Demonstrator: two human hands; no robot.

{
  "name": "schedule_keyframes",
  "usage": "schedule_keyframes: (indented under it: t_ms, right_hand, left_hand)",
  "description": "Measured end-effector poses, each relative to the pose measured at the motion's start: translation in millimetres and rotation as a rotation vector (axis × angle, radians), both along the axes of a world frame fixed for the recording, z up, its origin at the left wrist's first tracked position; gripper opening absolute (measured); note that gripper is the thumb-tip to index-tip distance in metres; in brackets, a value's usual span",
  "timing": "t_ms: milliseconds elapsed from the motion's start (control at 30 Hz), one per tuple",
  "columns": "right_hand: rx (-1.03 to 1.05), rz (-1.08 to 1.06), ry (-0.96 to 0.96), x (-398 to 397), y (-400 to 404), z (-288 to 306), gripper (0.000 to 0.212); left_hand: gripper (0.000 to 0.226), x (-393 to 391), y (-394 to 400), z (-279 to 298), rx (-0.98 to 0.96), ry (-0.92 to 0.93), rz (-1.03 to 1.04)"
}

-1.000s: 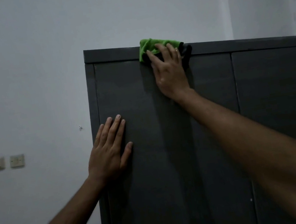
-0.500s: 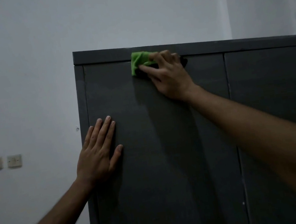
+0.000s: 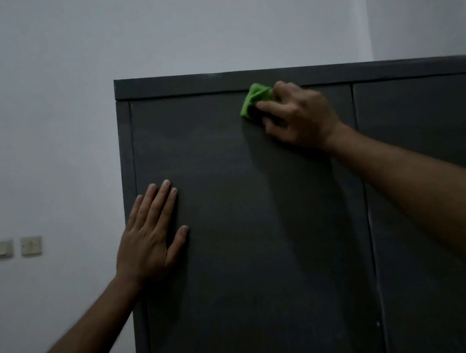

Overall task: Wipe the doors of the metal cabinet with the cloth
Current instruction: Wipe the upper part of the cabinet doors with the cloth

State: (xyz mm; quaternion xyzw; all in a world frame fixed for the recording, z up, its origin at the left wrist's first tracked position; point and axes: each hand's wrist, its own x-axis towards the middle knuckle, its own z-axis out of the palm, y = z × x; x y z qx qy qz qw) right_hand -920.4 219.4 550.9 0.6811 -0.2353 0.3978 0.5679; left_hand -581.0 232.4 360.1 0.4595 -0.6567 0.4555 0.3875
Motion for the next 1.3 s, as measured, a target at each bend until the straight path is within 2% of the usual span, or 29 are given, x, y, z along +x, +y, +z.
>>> schedule_keyframes:
  t_ms: [100, 167, 233, 333, 400, 533, 600, 633, 733, 800, 933, 967, 1000, 1033, 1133, 1167, 1200, 1300]
  right_hand:
    - [0.015, -0.018, -0.3, -14, -3, 19, 0.035]
    - [0.056, -0.021, -0.413, 2, -2, 24, 0.038]
    - [0.06, -0.025, -0.31, 16, -3, 14, 0.038]
    - [0.023, -0.039, 0.057, -8, -9, -6, 0.038]
    - [-0.014, -0.042, 0.104, -38, -11, -2, 0.039]
    - [0.06, 0.006, -0.339, -44, -13, 22, 0.039]
    - [0.096, 0.011, -0.433, -23, -10, 21, 0.039]
    - [0.101, 0.013, -0.385, -17, -11, 16, 0.039]
    - [0.087, -0.012, -0.025, -40, -13, 1, 0.04]
    - [0.06, -0.011, 0.042, -68, -13, 5, 0.04]
    - [0.119, 0.019, -0.422, -71, -13, 23, 0.039]
    - [0.127, 0.018, -0.476, -60, -12, 21, 0.04]
    - [0.126, 0.017, -0.461, -50, -12, 16, 0.041]
    - [0.114, 0.018, -0.368, -44, -13, 9, 0.041]
    - [0.05, -0.03, 0.022, -68, -21, -11, 0.04]
    - [0.033, -0.032, 0.031, -82, -24, -10, 0.039]
    - [0.03, -0.023, -0.047, -92, -26, -7, 0.038]
    - [0.087, 0.038, -0.486, -100, -26, 11, 0.035]
  left_hand:
    - [0.072, -2, 2, 0, 0.004, 0.004, 0.0]
    - [0.072, -4, 2, 0, 0.009, 0.002, 0.014]
    - [0.072, -4, 3, 0, 0.016, 0.0, 0.028]
    - [0.072, -4, 4, 1, 0.03, 0.003, 0.046]
    - [0.072, -5, 4, 1, 0.026, 0.008, 0.048]
    - [0.072, -6, 3, 2, 0.017, 0.011, 0.043]
    - [0.072, -5, 3, 1, 0.015, 0.009, 0.042]
    - [0.072, -5, 3, 0, 0.014, 0.008, 0.042]
    - [0.072, -5, 2, 0, 0.007, 0.009, 0.036]
    - [0.072, -5, 2, 0, 0.004, 0.013, 0.038]
    - [0.073, -5, 2, 0, 0.01, 0.018, 0.057]
    - [0.073, -6, 3, 0, 0.011, 0.02, 0.061]
    - [0.073, -6, 4, 0, 0.013, 0.022, 0.063]
    - [0.073, -7, 4, 0, 0.015, 0.023, 0.063]
    - [0.073, -9, 4, 0, 0.02, 0.026, 0.068]
    - [0.073, -8, 4, -1, 0.022, 0.026, 0.068]
    - [0.073, -8, 5, -1, 0.024, 0.025, 0.07]
    - [0.072, -8, 4, -1, 0.024, 0.022, 0.074]
